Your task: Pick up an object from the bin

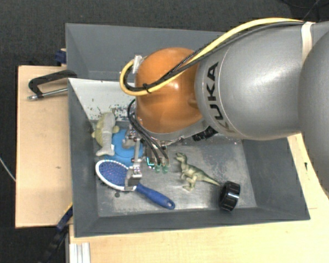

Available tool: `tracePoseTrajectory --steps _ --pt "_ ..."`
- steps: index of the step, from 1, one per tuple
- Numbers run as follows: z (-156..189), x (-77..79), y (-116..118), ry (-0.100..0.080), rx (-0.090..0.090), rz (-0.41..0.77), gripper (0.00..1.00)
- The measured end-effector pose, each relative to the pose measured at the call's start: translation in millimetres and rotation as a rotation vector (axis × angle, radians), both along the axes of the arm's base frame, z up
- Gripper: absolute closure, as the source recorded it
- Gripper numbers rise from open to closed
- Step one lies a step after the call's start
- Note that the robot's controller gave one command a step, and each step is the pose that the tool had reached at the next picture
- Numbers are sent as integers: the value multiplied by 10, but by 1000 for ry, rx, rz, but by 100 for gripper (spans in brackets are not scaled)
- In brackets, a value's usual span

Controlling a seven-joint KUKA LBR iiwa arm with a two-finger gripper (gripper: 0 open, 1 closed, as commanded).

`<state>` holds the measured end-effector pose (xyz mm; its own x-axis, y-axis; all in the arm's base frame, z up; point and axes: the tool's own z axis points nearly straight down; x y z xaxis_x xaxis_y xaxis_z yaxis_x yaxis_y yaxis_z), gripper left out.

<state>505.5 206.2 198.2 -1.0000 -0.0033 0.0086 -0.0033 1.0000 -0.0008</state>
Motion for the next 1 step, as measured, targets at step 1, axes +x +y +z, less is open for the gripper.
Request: tracePoseTrajectory --steps 1 --pt "-1165 71 -18 3 2 -72 0"
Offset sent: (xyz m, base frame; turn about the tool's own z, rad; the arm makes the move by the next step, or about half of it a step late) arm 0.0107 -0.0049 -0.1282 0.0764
